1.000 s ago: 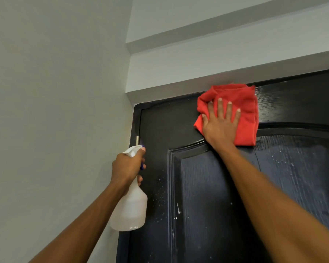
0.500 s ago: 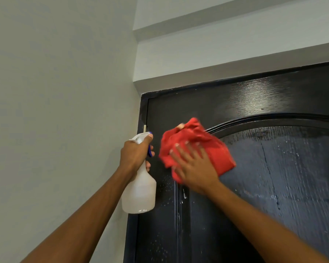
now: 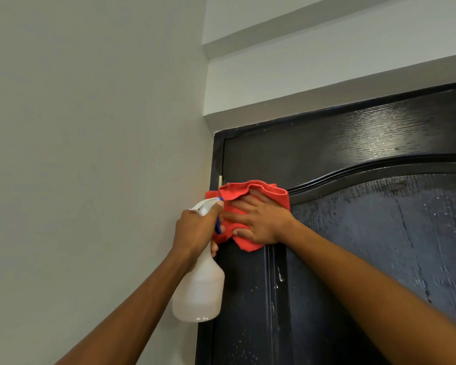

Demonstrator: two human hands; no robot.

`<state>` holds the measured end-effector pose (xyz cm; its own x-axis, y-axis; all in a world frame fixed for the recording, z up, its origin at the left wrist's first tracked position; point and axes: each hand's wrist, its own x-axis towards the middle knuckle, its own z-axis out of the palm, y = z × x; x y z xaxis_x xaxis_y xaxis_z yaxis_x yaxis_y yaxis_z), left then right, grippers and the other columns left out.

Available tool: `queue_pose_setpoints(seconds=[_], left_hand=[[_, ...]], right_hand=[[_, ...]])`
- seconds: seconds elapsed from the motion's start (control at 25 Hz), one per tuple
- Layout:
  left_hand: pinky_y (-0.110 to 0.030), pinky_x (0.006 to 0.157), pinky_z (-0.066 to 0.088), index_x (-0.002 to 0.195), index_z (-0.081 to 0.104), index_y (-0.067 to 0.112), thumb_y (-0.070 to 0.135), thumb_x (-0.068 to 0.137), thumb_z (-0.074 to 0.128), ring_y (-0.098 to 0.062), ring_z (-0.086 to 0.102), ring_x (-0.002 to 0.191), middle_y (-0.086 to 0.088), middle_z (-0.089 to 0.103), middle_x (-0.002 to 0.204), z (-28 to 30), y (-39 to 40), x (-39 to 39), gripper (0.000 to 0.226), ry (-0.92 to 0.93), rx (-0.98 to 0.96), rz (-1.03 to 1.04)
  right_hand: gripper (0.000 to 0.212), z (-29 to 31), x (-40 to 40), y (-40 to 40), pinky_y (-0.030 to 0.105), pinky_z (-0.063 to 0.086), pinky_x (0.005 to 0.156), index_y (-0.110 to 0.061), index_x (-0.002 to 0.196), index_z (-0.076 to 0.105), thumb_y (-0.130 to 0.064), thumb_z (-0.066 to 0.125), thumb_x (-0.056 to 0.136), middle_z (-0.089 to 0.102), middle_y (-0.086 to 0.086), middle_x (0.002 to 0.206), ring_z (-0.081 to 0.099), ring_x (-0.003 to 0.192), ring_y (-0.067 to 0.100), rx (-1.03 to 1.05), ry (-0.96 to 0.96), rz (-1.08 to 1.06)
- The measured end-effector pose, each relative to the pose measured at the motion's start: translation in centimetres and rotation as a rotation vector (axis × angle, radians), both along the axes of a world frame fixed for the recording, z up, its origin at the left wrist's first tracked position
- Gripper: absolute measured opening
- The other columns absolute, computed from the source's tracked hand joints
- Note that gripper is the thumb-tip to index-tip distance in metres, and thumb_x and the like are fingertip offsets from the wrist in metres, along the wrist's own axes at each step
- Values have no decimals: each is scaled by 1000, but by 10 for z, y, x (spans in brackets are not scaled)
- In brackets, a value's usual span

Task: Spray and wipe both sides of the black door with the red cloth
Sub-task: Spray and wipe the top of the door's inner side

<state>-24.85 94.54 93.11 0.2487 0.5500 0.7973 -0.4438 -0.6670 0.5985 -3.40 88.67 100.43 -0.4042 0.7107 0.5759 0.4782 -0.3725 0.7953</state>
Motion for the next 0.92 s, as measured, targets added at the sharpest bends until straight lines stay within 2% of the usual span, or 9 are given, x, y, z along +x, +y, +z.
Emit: queue_pose_setpoints(seconds=[0.08,0.16,0.28,0.36,0.52,0.64,0.72,0.8,0.92], left_hand=[[-29,43,48,107,71,26,46,99,58,-27,54,41,-15,73,78,-1,0,-1,25,13,4,-10],[-27,42,49,100,71,18,47,99,58,-25,55,44,-15,74,82,-3,2,-1,32,43,-31,2],[-26,44,52,95,69,11,47,99,57,-28,60,53,-15,73,83,-5,3,-2,39,57,-66,-11],[-27,46,53,91,69,13,46,100,57,-31,62,58,-14,72,80,-9,6,-3,36,54,-77,-15],[-29,45,52,88,67,22,47,98,59,-29,60,50,-10,74,78,-15,10,-7,28,44,-87,20],[-29,44,51,88,67,27,46,98,59,-27,57,46,-10,74,77,-16,9,-14,23,17,-87,20],[-29,44,51,87,66,30,45,98,59,-27,57,45,-12,74,76,-19,6,-17,20,5,-82,14],[-28,42,51,91,66,35,44,99,57,-24,57,43,-12,73,74,-23,0,-16,15,9,-61,25],[-24,41,50,98,66,34,45,100,56,-19,58,41,-11,73,73,-24,-7,-14,15,20,-36,59]], right_hand=[[61,18,9,-15,55,30,118,-36,152,46,-60,33,98,51,8,153,48,137,35,136,59,7],[61,46,18,-40,58,32,115,-32,151,49,-56,35,96,54,12,150,54,131,39,397,170,32],[61,81,16,-69,56,9,123,-32,161,26,-54,30,104,25,10,168,26,152,37,729,419,-63],[62,86,1,-54,61,-2,122,-30,164,15,-51,29,107,11,8,172,11,156,39,772,493,-61],[59,59,-31,5,61,-2,122,-31,164,18,-51,19,108,12,-1,172,8,158,33,392,311,-117],[66,26,-38,17,59,14,119,-27,159,34,-52,13,101,34,1,165,33,149,32,223,302,-95],[66,-18,-30,15,57,26,114,-26,155,43,-50,18,99,48,4,157,48,139,34,126,304,-45],[58,-64,-18,6,56,31,115,-31,153,46,-50,27,101,53,3,153,49,139,31,-39,231,-67],[54,-68,-5,-17,54,37,115,-38,149,50,-52,32,100,59,0,147,53,137,29,-178,88,-155]])
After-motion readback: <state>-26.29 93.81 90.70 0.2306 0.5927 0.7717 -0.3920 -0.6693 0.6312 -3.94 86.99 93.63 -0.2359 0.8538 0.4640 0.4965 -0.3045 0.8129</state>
